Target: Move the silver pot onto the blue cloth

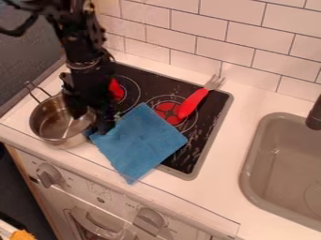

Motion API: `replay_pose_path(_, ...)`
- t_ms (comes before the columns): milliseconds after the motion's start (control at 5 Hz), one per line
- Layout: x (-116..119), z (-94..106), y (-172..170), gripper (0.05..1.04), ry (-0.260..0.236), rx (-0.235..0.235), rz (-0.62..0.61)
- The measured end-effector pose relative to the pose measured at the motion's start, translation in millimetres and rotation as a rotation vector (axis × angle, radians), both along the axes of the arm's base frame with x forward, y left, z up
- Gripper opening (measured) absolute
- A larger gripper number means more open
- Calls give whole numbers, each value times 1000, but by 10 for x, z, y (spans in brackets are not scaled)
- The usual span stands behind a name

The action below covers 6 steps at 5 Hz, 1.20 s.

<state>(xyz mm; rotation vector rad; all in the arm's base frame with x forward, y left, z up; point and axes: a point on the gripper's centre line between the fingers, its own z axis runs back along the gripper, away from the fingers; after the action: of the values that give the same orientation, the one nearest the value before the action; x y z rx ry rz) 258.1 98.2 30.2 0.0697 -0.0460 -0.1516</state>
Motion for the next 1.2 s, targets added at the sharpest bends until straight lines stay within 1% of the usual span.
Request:
replay_pose_path(200, -40, -146, 50, 944, 43, 5, 10)
replay_pose_path(400, -36, -166, 49, 658, 48, 3, 0)
replay_pose_path(600, -24, -165, -4, 338, 55, 7, -19)
replay_pose_path(800, -32, 0, -117, 139, 18, -2, -19)
replay_pose_path(1000, -39, 235, -374, 75, -37, -55, 3)
replay_pose_path(1200, 13, 330, -716, 72, -62, -94, 2)
